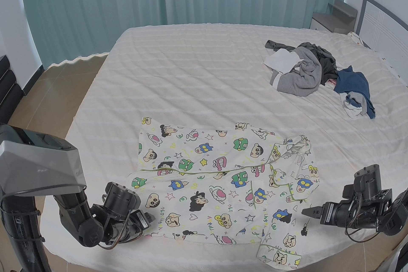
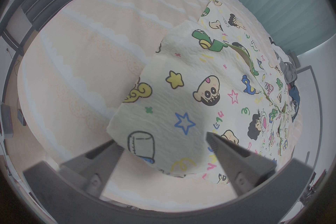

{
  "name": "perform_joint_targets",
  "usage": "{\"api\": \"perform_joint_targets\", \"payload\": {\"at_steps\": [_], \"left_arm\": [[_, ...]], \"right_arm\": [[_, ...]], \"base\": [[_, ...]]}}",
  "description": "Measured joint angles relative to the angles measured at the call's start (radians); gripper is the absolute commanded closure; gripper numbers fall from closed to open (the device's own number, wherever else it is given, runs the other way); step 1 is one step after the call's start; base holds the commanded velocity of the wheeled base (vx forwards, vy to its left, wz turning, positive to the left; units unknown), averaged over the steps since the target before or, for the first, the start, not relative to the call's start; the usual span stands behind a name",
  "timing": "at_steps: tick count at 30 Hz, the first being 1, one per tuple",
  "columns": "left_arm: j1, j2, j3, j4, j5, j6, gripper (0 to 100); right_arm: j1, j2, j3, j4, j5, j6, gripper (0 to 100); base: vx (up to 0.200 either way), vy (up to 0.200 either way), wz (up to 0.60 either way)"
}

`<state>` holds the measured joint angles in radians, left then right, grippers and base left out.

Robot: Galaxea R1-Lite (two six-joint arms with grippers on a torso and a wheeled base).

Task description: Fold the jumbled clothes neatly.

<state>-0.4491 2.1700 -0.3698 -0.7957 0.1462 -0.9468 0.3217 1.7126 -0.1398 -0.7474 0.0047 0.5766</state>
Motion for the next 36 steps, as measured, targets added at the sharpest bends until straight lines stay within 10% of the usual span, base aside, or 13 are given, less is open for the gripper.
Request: {"api": "perform_joint_targets", "payload": {"at_steps": [17, 36], "left_arm": [[0.024, 0.011, -0.001, -0.006, 0.004, 0.003, 100], [0.087, -0.006, 0.057, -0.077, 0.001, 0.008, 100]], "right_arm": [[0.091, 0.307, 0.076, -0.339, -0.148, -0.020, 0], [0.191, 0.466, 0.062, -0.351, -0.151, -0.077, 0]], "base": [[0.000, 0.000, 0.00], [0.000, 0.000, 0.00]]}}
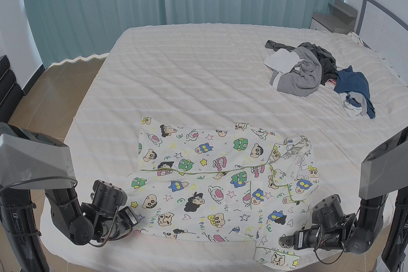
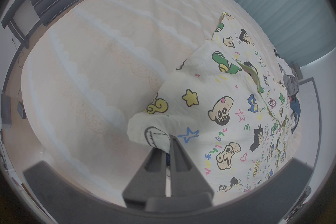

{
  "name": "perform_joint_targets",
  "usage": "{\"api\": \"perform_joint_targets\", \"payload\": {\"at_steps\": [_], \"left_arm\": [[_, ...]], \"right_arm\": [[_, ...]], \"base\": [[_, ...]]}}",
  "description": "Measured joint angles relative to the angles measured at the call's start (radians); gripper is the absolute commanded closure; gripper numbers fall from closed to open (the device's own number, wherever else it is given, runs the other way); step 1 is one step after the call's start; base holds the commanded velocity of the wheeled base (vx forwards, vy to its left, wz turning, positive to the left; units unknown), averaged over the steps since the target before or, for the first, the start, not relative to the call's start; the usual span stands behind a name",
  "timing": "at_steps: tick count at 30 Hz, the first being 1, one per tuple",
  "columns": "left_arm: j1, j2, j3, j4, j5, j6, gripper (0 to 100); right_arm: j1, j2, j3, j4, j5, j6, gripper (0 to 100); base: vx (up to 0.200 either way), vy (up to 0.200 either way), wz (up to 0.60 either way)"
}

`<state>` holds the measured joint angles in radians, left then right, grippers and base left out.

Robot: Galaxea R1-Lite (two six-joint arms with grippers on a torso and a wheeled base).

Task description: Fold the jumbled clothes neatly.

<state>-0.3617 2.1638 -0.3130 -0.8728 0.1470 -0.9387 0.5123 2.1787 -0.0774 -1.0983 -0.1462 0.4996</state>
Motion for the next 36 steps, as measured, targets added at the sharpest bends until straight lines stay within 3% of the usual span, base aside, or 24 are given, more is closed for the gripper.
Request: {"api": "perform_joint_targets", "payload": {"at_steps": [16, 28, 29, 36], "left_arm": [[0.057, -0.033, 0.031, -0.010, -0.006, 0.043, 100], [0.051, -0.035, 0.036, -0.027, -0.010, 0.043, 100], [0.050, -0.035, 0.036, -0.027, -0.010, 0.043, 100], [0.047, -0.035, 0.045, -0.030, -0.011, 0.046, 100]], "right_arm": [[0.001, 0.045, -0.037, -0.003, 0.005, 0.000, 0], [0.084, 0.107, -0.080, -0.005, 0.008, 0.002, 0], [0.085, 0.109, -0.081, -0.005, 0.009, 0.002, 100], [0.087, 0.105, -0.062, -0.006, 0.003, 0.004, 100]], "base": [[0.000, 0.000, 0.00], [0.000, 0.000, 0.00], [0.000, 0.000, 0.00], [0.000, 0.000, 0.00]]}}
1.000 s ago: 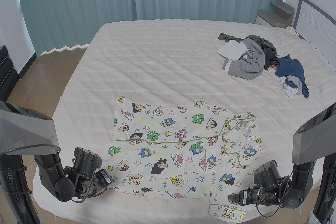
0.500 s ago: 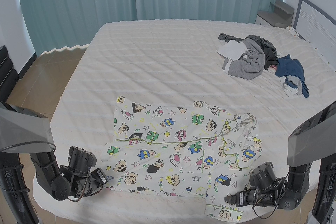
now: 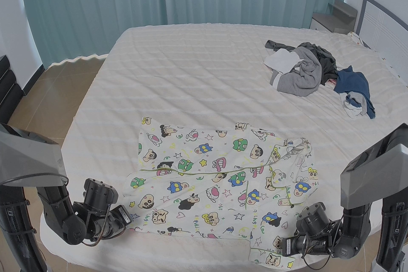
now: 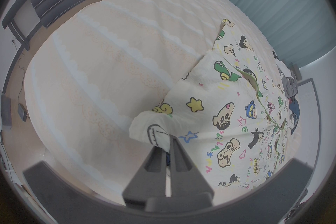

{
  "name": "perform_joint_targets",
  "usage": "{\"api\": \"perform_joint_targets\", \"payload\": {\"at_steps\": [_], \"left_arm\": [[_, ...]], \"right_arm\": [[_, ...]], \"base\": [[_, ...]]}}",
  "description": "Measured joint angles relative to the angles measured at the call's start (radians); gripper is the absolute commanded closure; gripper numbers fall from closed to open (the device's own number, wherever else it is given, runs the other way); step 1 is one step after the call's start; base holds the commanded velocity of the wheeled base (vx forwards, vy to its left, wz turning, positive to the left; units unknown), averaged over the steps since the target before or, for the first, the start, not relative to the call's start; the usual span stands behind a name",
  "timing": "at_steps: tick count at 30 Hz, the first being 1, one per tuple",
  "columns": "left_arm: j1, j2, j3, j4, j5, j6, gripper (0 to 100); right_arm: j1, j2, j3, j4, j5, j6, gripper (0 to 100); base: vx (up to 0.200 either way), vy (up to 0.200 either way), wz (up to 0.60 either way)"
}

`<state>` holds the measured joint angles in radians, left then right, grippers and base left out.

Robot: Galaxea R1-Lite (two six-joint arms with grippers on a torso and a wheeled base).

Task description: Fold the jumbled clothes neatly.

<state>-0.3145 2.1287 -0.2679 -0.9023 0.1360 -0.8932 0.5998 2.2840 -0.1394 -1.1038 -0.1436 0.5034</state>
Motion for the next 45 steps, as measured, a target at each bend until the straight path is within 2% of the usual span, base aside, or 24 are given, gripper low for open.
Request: {"api": "perform_joint_targets", "payload": {"at_steps": [7, 12, 18, 27, 38, 45], "left_arm": [[0.000, -0.001, 0.024, 0.000, 0.001, 0.030, 100], [0.000, -0.003, 0.051, 0.000, 0.000, 0.060, 100], [-0.010, -0.010, 0.083, 0.000, -0.001, 0.071, 100], [-0.048, -0.013, 0.141, 0.000, -0.008, 0.095, 100], [-0.079, -0.008, 0.207, 0.001, -0.009, 0.136, 100], [-0.084, -0.007, 0.228, 0.001, -0.027, 0.143, 100]], "right_arm": [[0.001, -0.030, 0.051, 0.005, 0.003, -0.019, 100], [0.002, -0.046, 0.095, 0.004, 0.004, -0.071, 100], [0.005, -0.064, 0.118, 0.016, 0.004, -0.095, 100], [0.011, -0.114, 0.122, 0.159, 0.006, -0.145, 100], [0.067, -0.149, 0.122, 0.252, 0.009, -0.144, 100], [0.075, -0.154, 0.122, 0.221, 0.006, -0.140, 100]], "base": [[0.000, 0.000, 0.00], [0.000, 0.000, 0.00], [0.000, 0.000, 0.00], [0.000, 0.000, 0.00], [0.000, 0.000, 0.00], [0.000, 0.000, 0.00]]}}
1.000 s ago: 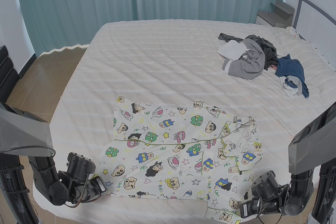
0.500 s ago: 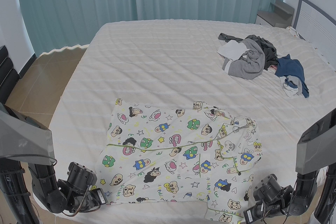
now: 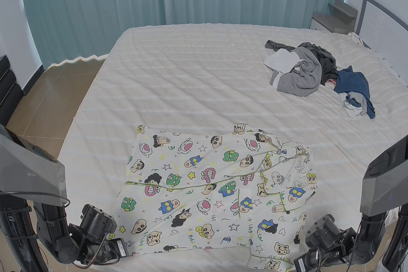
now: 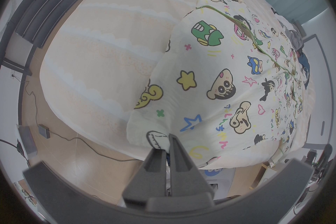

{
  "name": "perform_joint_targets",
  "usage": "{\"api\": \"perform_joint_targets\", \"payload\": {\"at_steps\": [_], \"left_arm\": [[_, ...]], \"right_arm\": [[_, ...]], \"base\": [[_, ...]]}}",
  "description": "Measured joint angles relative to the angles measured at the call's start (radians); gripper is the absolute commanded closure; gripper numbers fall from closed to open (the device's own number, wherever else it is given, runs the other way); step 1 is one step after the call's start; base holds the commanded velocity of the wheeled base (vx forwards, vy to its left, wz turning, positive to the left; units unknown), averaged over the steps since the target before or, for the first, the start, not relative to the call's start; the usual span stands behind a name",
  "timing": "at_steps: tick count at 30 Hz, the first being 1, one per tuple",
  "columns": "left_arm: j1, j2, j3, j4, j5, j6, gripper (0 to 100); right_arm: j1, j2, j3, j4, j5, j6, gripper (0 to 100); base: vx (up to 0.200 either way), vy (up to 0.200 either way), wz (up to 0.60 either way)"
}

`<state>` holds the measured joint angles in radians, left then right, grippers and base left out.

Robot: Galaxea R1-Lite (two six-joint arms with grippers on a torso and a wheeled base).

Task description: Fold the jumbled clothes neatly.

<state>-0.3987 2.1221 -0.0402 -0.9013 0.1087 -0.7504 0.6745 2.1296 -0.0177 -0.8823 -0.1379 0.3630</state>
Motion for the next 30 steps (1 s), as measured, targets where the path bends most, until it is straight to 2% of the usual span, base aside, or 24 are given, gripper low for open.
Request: {"api": "perform_joint_targets", "payload": {"at_steps": [1, 2, 10, 14, 17, 30], "left_arm": [[0.000, 0.000, 0.001, 0.000, -0.002, 0.000, 100], [0.000, 0.000, 0.001, 0.000, -0.003, 0.000, 100], [-0.001, 0.002, 0.001, -0.002, -0.008, 0.001, 100], [-0.001, 0.002, 0.001, -0.004, -0.008, 0.001, 100], [-0.001, 0.002, 0.001, -0.021, -0.008, 0.000, 100], [-0.001, 0.003, 0.002, -0.024, -0.010, -0.001, 100]], "right_arm": [[-0.001, -0.001, 0.000, -0.022, -0.001, 0.000, 100], [-0.003, -0.002, 0.000, -0.033, -0.001, 0.001, 0], [-0.018, -0.007, 0.000, -0.066, 0.001, 0.009, 0], [-0.019, -0.004, -0.007, -0.068, 0.000, 0.066, 0], [-0.019, 0.002, -0.035, -0.071, 0.004, 0.096, 0], [-0.020, 0.083, -0.159, -0.073, 0.004, 0.124, 0]], "base": [[0.000, 0.000, 0.00], [0.000, 0.000, 0.00], [0.000, 0.000, 0.00], [0.000, 0.000, 0.00], [0.000, 0.000, 0.00], [0.000, 0.000, 0.00]]}}
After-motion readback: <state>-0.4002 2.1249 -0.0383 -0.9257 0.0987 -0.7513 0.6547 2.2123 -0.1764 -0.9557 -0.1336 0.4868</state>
